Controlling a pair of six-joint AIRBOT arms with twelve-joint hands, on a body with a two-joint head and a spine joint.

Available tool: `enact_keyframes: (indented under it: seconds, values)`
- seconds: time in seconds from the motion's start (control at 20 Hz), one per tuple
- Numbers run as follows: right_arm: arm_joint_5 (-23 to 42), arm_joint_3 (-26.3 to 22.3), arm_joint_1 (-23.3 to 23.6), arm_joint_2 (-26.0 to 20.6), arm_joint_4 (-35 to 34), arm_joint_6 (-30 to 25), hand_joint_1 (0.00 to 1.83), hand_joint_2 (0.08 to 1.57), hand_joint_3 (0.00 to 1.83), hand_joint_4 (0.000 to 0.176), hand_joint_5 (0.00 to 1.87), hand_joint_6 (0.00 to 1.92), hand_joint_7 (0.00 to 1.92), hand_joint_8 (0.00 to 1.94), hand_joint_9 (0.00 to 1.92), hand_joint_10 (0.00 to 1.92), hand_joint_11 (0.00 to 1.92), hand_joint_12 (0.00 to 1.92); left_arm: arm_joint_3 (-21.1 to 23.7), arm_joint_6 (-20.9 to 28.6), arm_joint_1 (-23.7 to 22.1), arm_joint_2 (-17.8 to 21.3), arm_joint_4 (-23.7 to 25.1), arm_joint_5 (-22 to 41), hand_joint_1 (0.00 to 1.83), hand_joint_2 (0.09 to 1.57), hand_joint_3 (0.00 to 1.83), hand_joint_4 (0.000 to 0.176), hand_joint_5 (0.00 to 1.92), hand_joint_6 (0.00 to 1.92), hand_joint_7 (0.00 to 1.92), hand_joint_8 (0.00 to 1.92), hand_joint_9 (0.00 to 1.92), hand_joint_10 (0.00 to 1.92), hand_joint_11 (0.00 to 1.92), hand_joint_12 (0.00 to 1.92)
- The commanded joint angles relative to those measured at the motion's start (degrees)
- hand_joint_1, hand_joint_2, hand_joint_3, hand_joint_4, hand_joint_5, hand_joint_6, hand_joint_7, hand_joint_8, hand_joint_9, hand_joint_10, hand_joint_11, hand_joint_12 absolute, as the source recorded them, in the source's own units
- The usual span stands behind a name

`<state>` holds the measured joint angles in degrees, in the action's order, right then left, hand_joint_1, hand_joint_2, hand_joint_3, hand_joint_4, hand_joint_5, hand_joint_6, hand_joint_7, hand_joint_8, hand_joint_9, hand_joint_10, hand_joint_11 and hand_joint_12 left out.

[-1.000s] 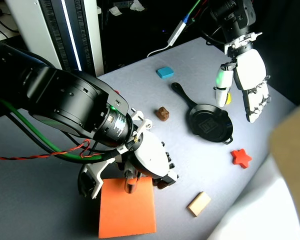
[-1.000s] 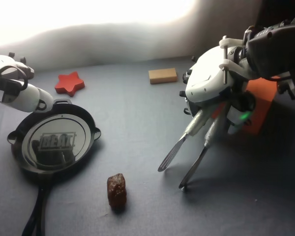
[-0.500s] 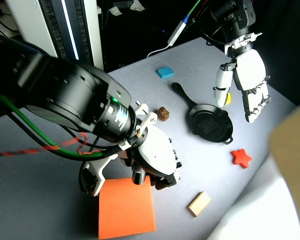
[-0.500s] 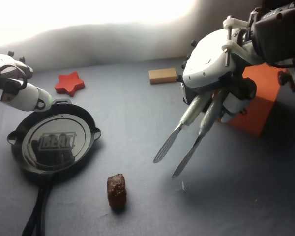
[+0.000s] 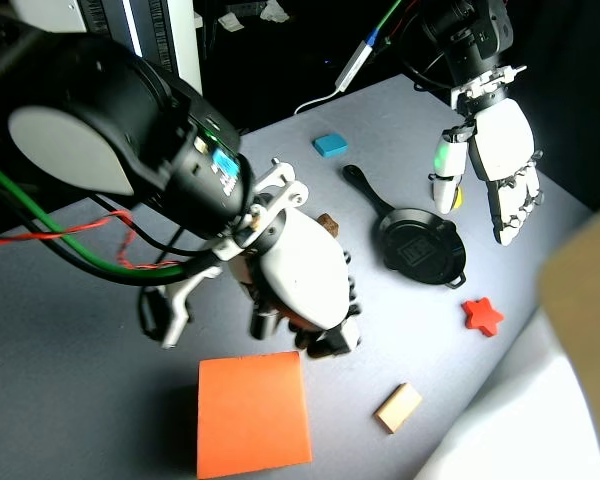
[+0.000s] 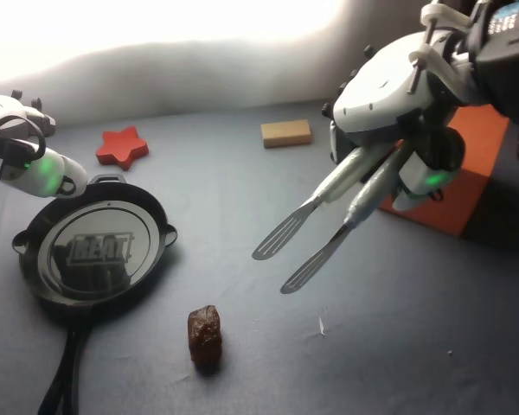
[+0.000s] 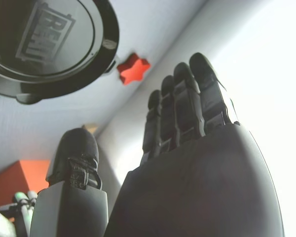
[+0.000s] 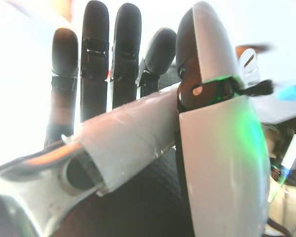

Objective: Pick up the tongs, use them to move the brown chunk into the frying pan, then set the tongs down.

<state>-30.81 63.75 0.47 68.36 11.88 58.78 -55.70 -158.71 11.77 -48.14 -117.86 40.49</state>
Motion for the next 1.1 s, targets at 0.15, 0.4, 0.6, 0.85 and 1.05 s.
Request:
enact_keyframes:
  seconds: [0.15,0.4,0.6,0.85,1.05]
  values:
    - [-0.5,-4.2,0.9,-1.4,3.2,-7.0,1.11,1.19,0.00,0.000,0.83,1.20,0.98,0.00,0.92,0.04,0.32,1.37,-0.4,-0.1,-0.7,0.0,3.1,0.0,0.24,1.34,0.00,0.016,0.11,0.00,0.15,0.00,0.16,0.00,0.00,0.45]
    - [-3.5,-8.5,0.4,-2.0,18.4,-28.7,1.10,1.13,0.00,0.000,0.85,0.37,0.98,0.01,0.93,0.03,0.34,1.33,-0.6,-0.1,-0.7,-0.1,3.1,0.0,0.24,1.32,0.00,0.008,0.13,0.01,0.16,0.00,0.17,0.01,0.00,0.50]
    - [-4.3,-11.7,0.3,-1.8,24.7,-36.5,1.08,1.12,0.00,0.000,0.92,0.10,0.96,0.00,0.89,0.01,0.30,1.31,-0.6,-0.1,-0.8,-0.1,3.1,0.0,0.22,1.32,0.00,0.012,0.12,0.00,0.16,0.00,0.16,0.00,0.00,0.44]
    - [-8.3,-14.0,-1.3,0.1,35.6,-49.8,1.08,1.12,0.00,0.000,0.92,0.06,0.92,0.00,0.85,0.00,0.22,1.37,-0.7,-0.1,-0.8,-0.2,3.1,0.0,0.26,1.33,0.00,0.014,0.12,0.01,0.16,0.00,0.17,0.00,0.00,0.49]
    - [-11.3,-14.6,-2.3,2.5,41.1,-55.1,1.06,1.12,0.00,0.000,0.93,0.05,0.92,0.00,0.85,0.00,0.24,1.36,-1.0,-0.1,-0.7,-0.3,3.1,0.0,0.25,1.33,0.00,0.019,0.11,0.00,0.17,0.00,0.17,0.00,0.00,0.48]
